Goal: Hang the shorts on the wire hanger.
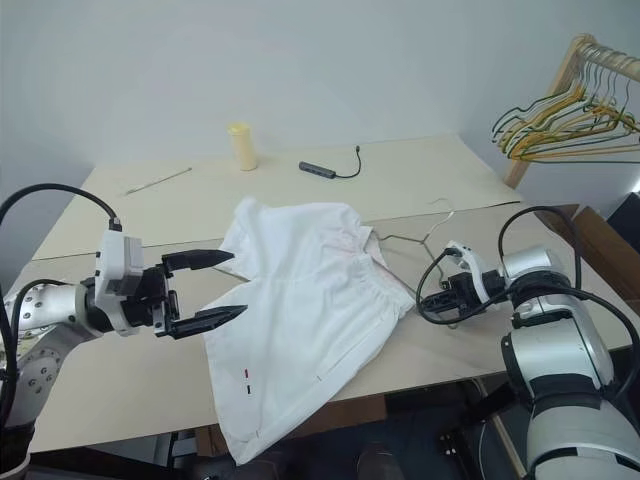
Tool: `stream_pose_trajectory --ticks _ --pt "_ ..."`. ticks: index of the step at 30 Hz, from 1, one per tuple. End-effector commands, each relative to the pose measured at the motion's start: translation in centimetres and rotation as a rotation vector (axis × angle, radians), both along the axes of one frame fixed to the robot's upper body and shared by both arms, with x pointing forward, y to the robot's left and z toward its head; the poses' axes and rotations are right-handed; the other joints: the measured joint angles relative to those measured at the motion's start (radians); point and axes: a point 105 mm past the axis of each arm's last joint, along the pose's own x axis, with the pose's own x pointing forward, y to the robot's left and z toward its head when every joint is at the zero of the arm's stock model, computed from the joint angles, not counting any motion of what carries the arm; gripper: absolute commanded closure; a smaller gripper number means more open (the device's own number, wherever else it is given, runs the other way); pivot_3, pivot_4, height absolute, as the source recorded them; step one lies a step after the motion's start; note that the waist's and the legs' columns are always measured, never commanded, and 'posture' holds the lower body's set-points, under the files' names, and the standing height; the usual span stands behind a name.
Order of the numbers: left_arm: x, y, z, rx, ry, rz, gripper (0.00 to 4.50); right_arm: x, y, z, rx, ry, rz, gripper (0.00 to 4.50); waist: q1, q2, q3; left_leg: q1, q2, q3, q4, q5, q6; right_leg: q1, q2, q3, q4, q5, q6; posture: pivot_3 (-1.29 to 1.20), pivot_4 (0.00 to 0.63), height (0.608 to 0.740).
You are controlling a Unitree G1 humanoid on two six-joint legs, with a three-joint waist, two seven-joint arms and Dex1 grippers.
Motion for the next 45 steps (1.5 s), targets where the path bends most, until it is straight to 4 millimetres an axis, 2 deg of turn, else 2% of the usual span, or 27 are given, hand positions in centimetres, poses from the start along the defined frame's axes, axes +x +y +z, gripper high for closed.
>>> stream_pose_trajectory --ticks 1,5,11,18,22,30,38,45 --pt "-0.3 0.2 1.3 0.0 -0.053 0.014 0.04 0.2 0.9 1.8 0.049 -0.055 0.108 4.5 0.002 0.0 0.0 0.0 0.0 0.0 0.0 0.0 0.0 0.0 0.0 0.0 0.0 0.0 0.0 0.09 0.042 0.74" --pt "-0.4 0.3 1.2 0.001 -0.059 0.024 0.04 -0.2 0.8 2.7 0.073 -0.08 0.139 4.5 0.013 0.001 0.001 0.0 0.0 0.0 -0.002 0.0 -0.001 -0.001 -0.001 0.0 0.0 0.0 0.0 0.11 0.027 0.74" --pt "-0.5 0.1 1.2 -0.008 -0.065 0.029 0.04 1.3 0.8 2.6 0.057 -0.11 0.048 4.5 0.024 0.001 0.001 0.001 0.001 0.0 -0.002 0.001 -0.002 -0.001 0.001 0.0 0.001 0.0 -0.002 0.12 0.013 0.74" --pt "-0.3 0.2 1.5 -0.002 -0.081 0.036 0.04 1.5 0.6 5.3 0.218 -0.187 0.029 4.5 0.043 0.001 0.001 0.0 0.0 -0.001 -0.002 0.002 -0.003 -0.001 0.0 -0.001 0.0 0.0 -0.002 0.14 0.007 0.74" --pt "-0.2 0.0 1.5 -0.001 -0.089 0.032 0.04 0.5 0.0 3.2 0.133 -0.119 0.055 4.5 0.054 0.001 0.001 0.0 0.0 -0.001 -0.003 0.002 -0.003 -0.001 0.0 -0.002 0.0 0.0 -0.002 0.14 0.005 0.74" --pt "0.0 0.0 1.5 0.013 -0.086 0.019 0.04 0.7 1.2 0.7 0.029 -0.072 0.101 4.5 0.05 0.001 0.0 0.0 0.0 -0.001 -0.003 0.003 -0.004 -0.001 0.001 -0.003 0.001 0.0 -0.003 0.14 0.004 0.74" --pt "-0.3 -0.1 1.5 0.018 -0.087 0.018 0.04 2.4 2.4 0.4 -0.033 -0.133 0.055 4.5 0.054 0.001 0.0 0.0 0.0 -0.002 -0.003 0.003 -0.005 -0.002 0.001 -0.003 0.001 0.0 -0.003 0.16 0.009 0.74" --pt "-1.0 0.1 1.4 0.017 -0.083 0.044 0.04 3.3 1.9 1.9 -0.038 -0.198 0.022 4.5 0.058 0.001 0.001 0.0 0.0 -0.002 -0.004 0.003 -0.005 -0.002 0.001 -0.003 0.001 0.0 -0.003 0.2 0.029 0.74"
